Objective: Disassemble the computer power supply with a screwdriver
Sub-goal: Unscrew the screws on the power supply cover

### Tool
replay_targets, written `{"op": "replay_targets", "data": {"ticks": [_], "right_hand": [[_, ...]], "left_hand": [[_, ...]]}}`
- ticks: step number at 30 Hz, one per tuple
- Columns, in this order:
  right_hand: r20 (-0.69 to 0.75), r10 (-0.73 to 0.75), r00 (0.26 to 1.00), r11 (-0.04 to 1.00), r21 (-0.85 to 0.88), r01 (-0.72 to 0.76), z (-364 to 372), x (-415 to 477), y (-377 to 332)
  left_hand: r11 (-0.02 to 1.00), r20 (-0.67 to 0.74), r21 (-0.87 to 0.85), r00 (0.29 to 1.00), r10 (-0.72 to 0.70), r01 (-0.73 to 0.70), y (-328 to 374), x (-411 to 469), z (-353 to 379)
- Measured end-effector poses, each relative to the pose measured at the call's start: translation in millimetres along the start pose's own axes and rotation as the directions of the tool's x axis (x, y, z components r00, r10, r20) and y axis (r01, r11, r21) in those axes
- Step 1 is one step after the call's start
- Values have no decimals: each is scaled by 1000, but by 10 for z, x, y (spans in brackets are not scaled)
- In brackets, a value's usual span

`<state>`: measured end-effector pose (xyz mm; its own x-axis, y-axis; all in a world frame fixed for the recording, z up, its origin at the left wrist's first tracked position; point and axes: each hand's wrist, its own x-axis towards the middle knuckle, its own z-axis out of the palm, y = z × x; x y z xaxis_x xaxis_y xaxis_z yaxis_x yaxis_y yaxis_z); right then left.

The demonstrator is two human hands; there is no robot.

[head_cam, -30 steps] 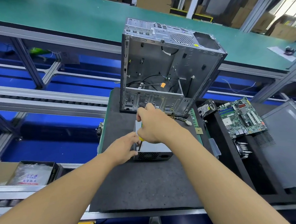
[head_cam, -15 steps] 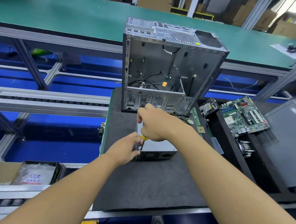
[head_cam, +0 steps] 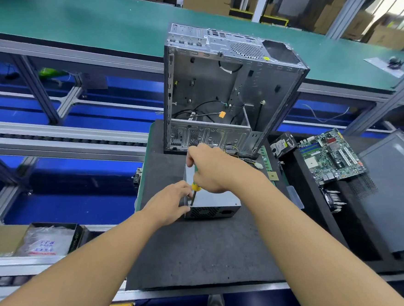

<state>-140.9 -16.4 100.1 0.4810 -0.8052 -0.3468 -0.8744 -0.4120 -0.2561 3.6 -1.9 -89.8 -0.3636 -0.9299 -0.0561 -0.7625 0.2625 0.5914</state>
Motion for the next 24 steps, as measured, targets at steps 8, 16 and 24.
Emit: {"op": "replay_targets", "data": {"ticks": [8, 16, 24], "right_hand": [[-180, 99, 979, 939, -308, -152, 73, -14, -44], [-27, 41, 999, 993, -109, -44, 15, 26, -34], [-167, 77, 983, 956, -268, -121, 76, 34, -82]], "left_hand": [[1000, -2, -10, 1000, 20, -20, 8, 0, -7], [1000, 6, 22, 1000, 0, 0, -4, -20, -1], [999, -11, -38, 1000, 4, -5, 28, -38, -24]]}}
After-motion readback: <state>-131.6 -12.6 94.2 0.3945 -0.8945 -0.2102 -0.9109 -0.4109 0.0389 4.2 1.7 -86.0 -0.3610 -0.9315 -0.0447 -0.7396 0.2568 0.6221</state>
